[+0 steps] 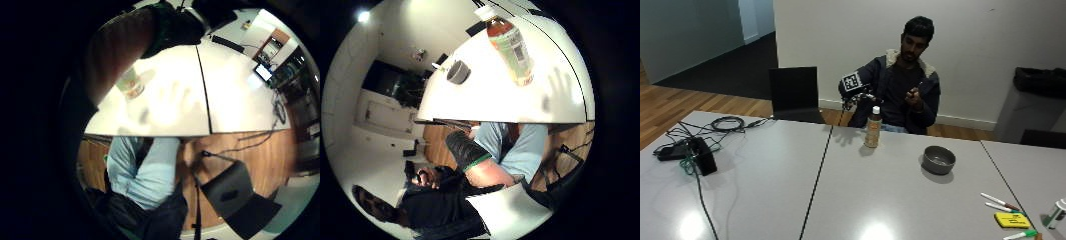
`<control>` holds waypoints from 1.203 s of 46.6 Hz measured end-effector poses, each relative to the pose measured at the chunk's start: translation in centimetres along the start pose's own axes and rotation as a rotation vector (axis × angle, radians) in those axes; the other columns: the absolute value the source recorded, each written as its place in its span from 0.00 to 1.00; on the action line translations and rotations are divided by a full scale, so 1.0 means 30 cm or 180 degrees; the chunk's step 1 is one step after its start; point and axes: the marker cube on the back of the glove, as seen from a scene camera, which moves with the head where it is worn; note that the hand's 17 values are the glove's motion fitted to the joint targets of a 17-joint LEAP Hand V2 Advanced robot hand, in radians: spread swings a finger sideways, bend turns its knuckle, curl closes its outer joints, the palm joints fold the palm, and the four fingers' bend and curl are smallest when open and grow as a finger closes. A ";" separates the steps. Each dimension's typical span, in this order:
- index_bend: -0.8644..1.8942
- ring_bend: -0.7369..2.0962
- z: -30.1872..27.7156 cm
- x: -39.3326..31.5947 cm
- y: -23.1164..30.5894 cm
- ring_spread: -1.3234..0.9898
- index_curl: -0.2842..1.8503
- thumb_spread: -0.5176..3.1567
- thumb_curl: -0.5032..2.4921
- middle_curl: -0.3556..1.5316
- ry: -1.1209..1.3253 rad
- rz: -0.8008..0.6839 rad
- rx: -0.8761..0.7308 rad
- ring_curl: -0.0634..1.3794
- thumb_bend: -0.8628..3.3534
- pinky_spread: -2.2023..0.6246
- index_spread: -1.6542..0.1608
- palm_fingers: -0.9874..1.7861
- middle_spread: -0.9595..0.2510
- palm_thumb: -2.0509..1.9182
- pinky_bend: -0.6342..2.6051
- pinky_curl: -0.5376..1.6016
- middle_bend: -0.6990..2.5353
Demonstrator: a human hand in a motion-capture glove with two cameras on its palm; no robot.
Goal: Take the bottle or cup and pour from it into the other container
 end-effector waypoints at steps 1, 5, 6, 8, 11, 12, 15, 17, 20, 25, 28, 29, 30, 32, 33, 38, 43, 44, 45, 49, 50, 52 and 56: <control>0.34 0.36 0.004 0.007 -0.005 0.62 0.14 0.24 0.19 0.22 -0.0033 -0.0024 0.0001 0.08 0.23 0.84 0.80 0.48 0.84 0.57 0.32 0.29 0.30; 0.34 0.38 0.044 0.062 -0.091 0.65 0.16 0.29 0.21 0.25 -0.0355 -0.0095 0.0000 0.12 0.22 0.88 0.75 0.47 0.86 0.58 0.34 0.32 0.30; 0.34 0.39 0.058 0.074 -0.121 0.65 0.16 0.30 0.21 0.25 -0.0478 -0.0004 -0.0010 0.13 0.22 0.88 0.74 0.47 0.86 0.58 0.34 0.33 0.30; 0.35 0.39 0.091 0.084 -0.165 0.66 0.16 0.32 0.22 0.26 -0.0769 0.0391 0.0034 0.14 0.22 0.89 0.72 0.46 0.86 0.58 0.34 0.34 0.30; 0.35 0.40 0.137 0.106 -0.152 0.67 0.17 0.33 0.23 0.27 -0.1266 0.0378 -0.0050 0.15 0.22 0.90 0.71 0.45 0.87 0.59 0.34 0.35 0.31; 0.35 0.40 0.153 0.119 -0.140 0.67 0.17 0.34 0.23 0.28 -0.1444 0.0115 -0.0140 0.16 0.22 0.90 0.71 0.45 0.87 0.59 0.34 0.35 0.31; 0.35 0.40 0.213 0.136 -0.167 0.67 0.18 0.35 0.24 0.29 -0.1917 -0.0234 -0.0100 0.16 0.21 0.91 0.70 0.45 0.87 0.60 0.34 0.36 0.31; 0.35 0.40 0.254 0.128 -0.210 0.68 0.18 0.35 0.24 0.30 -0.2166 -0.0082 0.0103 0.17 0.21 0.91 0.70 0.44 0.87 0.60 0.34 0.36 0.31; 0.36 0.40 0.302 0.110 -0.293 0.68 0.19 0.35 0.25 0.30 -0.2428 0.0411 0.0324 0.17 0.21 0.91 0.69 0.44 0.88 0.61 0.35 0.37 0.31; 0.36 0.40 0.376 0.115 -0.317 0.68 0.19 0.35 0.26 0.32 -0.2679 0.0068 0.0261 0.17 0.20 0.91 0.70 0.46 0.86 0.62 0.37 0.38 0.32; 0.35 0.40 0.403 0.103 -0.325 0.67 0.20 0.35 0.27 0.32 -0.2737 0.0299 0.0168 0.18 0.20 0.91 0.70 0.47 0.85 0.63 0.37 0.38 0.32; 0.35 0.40 0.409 0.098 -0.330 0.67 0.20 0.35 0.27 0.33 -0.2750 0.0422 0.0128 0.18 0.20 0.91 0.70 0.47 0.85 0.63 0.37 0.39 0.32; 0.35 0.40 0.415 0.093 -0.339 0.67 0.20 0.35 0.27 0.33 -0.2766 0.0511 0.0099 0.18 0.20 0.91 0.70 0.47 0.85 0.63 0.37 0.39 0.33; 0.35 0.41 0.427 0.086 -0.361 0.67 0.20 0.35 0.27 0.33 -0.2810 0.0575 0.0084 0.19 0.20 0.91 0.71 0.49 0.84 0.64 0.37 0.39 0.33; 0.35 0.41 0.434 0.084 -0.368 0.67 0.20 0.35 0.28 0.34 -0.2830 0.0564 0.0067 0.19 0.20 0.91 0.71 0.49 0.84 0.64 0.37 0.39 0.33; 0.35 0.44 0.458 0.077 -0.390 0.66 0.20 0.35 0.28 0.35 -0.2896 0.0478 -0.0119 0.21 0.20 0.90 0.72 0.55 0.81 0.65 0.37 0.39 0.34; 0.35 0.46 0.473 0.072 -0.395 0.63 0.20 0.34 0.29 0.36 -0.3006 0.0429 -0.0050 0.23 0.20 0.89 0.72 0.61 0.76 0.67 0.35 0.39 0.35; 0.36 0.47 0.472 0.070 -0.404 0.61 0.21 0.34 0.29 0.36 -0.3025 0.0483 -0.0049 0.24 0.20 0.89 0.73 0.65 0.73 0.68 0.35 0.39 0.36; 0.36 0.47 0.472 0.068 -0.413 0.60 0.21 0.34 0.29 0.36 -0.3045 0.0538 -0.0045 0.24 0.21 0.89 0.73 0.67 0.71 0.69 0.34 0.38 0.36; 0.36 0.49 0.476 0.067 -0.434 0.55 0.22 0.33 0.30 0.37 -0.3108 0.0501 0.0012 0.25 0.21 0.85 0.74 0.77 0.65 0.72 0.33 0.38 0.37; 0.36 0.49 0.483 0.072 -0.439 0.54 0.22 0.33 0.30 0.38 -0.3108 0.0320 0.0103 0.26 0.21 0.84 0.74 0.77 0.64 0.72 0.33 0.39 0.37; 0.36 0.50 0.503 0.088 -0.442 0.53 0.23 0.32 0.31 0.38 -0.3083 -0.0294 0.0412 0.27 0.21 0.82 0.74 0.78 0.62 0.73 0.33 0.39 0.37; 0.36 0.50 0.510 0.091 -0.428 0.51 0.24 0.32 0.31 0.39 -0.3075 -0.0411 0.0529 0.29 0.21 0.80 0.74 0.79 0.61 0.74 0.32 0.40 0.37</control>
